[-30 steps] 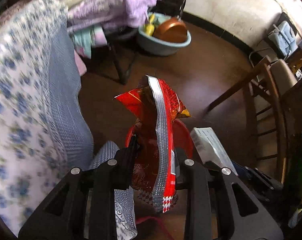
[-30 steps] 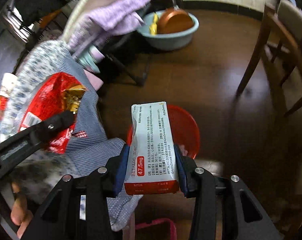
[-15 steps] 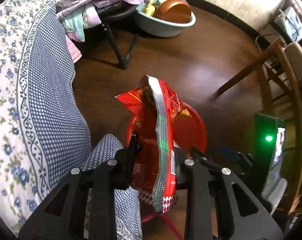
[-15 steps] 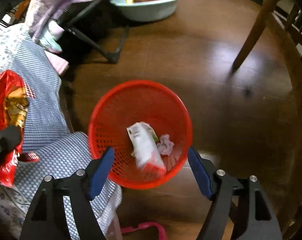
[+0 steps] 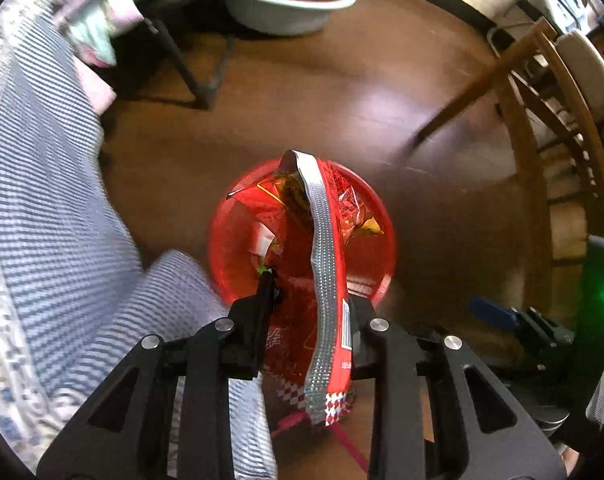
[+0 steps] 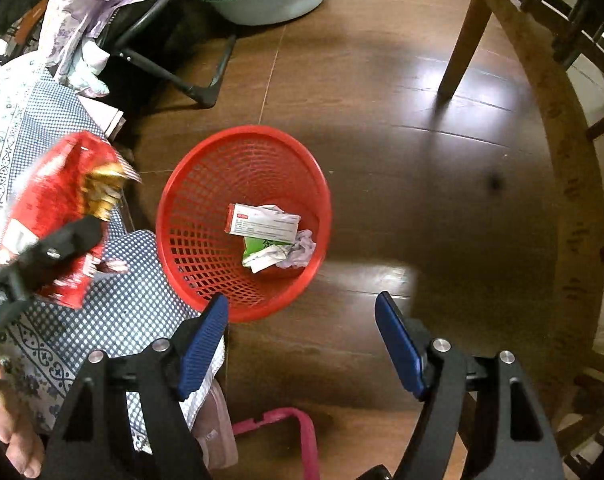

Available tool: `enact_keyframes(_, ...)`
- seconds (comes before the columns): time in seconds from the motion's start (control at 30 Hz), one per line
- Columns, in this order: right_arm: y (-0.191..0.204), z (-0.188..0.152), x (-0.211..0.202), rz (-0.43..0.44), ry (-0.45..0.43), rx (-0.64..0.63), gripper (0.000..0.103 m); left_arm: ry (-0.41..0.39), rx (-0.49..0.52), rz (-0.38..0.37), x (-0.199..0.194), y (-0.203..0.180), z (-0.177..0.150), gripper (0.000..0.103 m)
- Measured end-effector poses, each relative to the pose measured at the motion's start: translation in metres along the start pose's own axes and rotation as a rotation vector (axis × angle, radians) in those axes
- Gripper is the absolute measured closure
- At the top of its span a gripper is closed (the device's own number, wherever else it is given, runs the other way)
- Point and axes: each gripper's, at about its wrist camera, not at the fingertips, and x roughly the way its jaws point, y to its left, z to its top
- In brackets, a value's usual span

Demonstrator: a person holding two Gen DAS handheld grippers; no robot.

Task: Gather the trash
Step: 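Open the left tool to drop the red snack bag into the wastebasket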

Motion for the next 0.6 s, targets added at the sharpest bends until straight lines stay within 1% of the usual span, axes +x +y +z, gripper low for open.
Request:
enact_keyframes(0.07, 0.002, -0.001, -0.002, 0.0, 0.001, -0.012, 0.029, 0.041, -0.001, -0.044, 0.01, -0.001, 0.0, 0.071)
enact_keyframes(0.13, 0.002, -0.001, -0.005, 0.006, 0.0, -0.013, 0.029, 0.067, -0.013, -0.067, 0.017, 0.0, 0.001, 0.071)
enact_keyframes(0.17, 0.001, -0.002, -0.006, 0.009, -0.002, -0.01, 0.029, 0.078, -0.019, -0.072, 0.021, 0.0, 0.002, 0.071)
enact_keyframes(0.27, -0.003, -0.003, -0.008, 0.009, -0.003, -0.001, 0.029, 0.096, -0.03, -0.054, 0.028, 0.001, 0.002, 0.071)
enact_keyframes(0.37, -0.007, -0.005, -0.008, 0.0, 0.0, 0.001, 0.029, 0.105, -0.046, -0.078, 0.03, 0.001, 0.003, 0.067)
enact_keyframes(0.4, -0.008, -0.006, -0.008, -0.003, 0.0, 0.002, 0.029, 0.101, -0.04, -0.078, 0.029, 0.0, 0.003, 0.057)
enact_keyframes(0.43, -0.008, -0.006, -0.008, -0.005, 0.001, 0.002, 0.029, 0.097, -0.033, -0.075, 0.028, -0.001, 0.004, 0.042)
enact_keyframes(0.5, -0.01, -0.008, -0.009, -0.007, 0.001, 0.003, 0.029, 0.079, -0.022, -0.072, 0.025, -0.004, 0.005, 0.025)
enact_keyframes(0.6, -0.011, -0.01, -0.008, -0.009, 0.003, 0.007, 0.029, 0.063, -0.022, -0.109, 0.018, -0.004, 0.005, 0.022)
